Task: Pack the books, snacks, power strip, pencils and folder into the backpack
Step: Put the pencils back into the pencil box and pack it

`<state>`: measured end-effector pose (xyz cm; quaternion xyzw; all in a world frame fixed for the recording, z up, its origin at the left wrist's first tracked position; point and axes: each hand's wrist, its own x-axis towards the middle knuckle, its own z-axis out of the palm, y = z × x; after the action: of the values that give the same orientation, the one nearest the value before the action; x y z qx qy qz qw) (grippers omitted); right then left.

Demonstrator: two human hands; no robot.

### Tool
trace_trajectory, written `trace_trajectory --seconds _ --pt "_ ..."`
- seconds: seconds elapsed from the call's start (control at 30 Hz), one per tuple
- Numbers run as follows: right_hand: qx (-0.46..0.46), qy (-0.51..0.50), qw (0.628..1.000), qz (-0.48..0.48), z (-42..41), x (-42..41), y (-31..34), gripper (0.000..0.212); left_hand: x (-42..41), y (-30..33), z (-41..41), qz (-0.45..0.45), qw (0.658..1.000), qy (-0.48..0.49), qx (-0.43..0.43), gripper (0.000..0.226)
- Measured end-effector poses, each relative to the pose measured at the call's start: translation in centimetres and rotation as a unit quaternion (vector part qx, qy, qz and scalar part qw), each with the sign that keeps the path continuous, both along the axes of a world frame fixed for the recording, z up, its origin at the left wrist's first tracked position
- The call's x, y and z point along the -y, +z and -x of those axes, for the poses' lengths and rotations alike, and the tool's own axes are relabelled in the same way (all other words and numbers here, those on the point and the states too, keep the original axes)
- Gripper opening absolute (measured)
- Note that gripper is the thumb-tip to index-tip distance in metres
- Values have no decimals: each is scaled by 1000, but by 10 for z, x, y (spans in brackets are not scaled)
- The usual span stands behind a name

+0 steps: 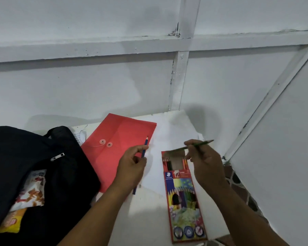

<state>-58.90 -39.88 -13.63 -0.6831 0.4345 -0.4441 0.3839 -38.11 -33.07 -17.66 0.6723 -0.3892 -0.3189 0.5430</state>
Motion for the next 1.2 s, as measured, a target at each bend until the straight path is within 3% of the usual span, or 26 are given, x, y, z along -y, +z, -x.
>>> trace_trajectory --seconds 0.1,0.23,0.37,0.47,0.63,0.9,1.07,1.2 --pt "65 -24 997 -38 16 18 -1 12 9 0 28 16 1000 -15 6 36" --pt "113 20 985 -131 36 33 -3 19 23 -2 58 41 999 24 2 24" --pt "126 47 973 -190 52 41 -11 16 40 -8 71 63 994 83 40 32" --pt "138 58 962 -228 54 47 -17 2 48 -17 74 44 994 88 56 40" --pt "87 79 962 -246 48 52 -23 30 53 -30 74 -2 992 75 102 47" --pt "25 86 973 -210 25 68 -41 45 57 -48 62 -32 986 40 161 60" --pt "-110 100 979 -136 12 83 -61 58 54 -55 62 -44 982 21 183 62" --pt "-173 112 975 -85 5 92 -72 64 50 -50 65 -30 965 -29 258 65"
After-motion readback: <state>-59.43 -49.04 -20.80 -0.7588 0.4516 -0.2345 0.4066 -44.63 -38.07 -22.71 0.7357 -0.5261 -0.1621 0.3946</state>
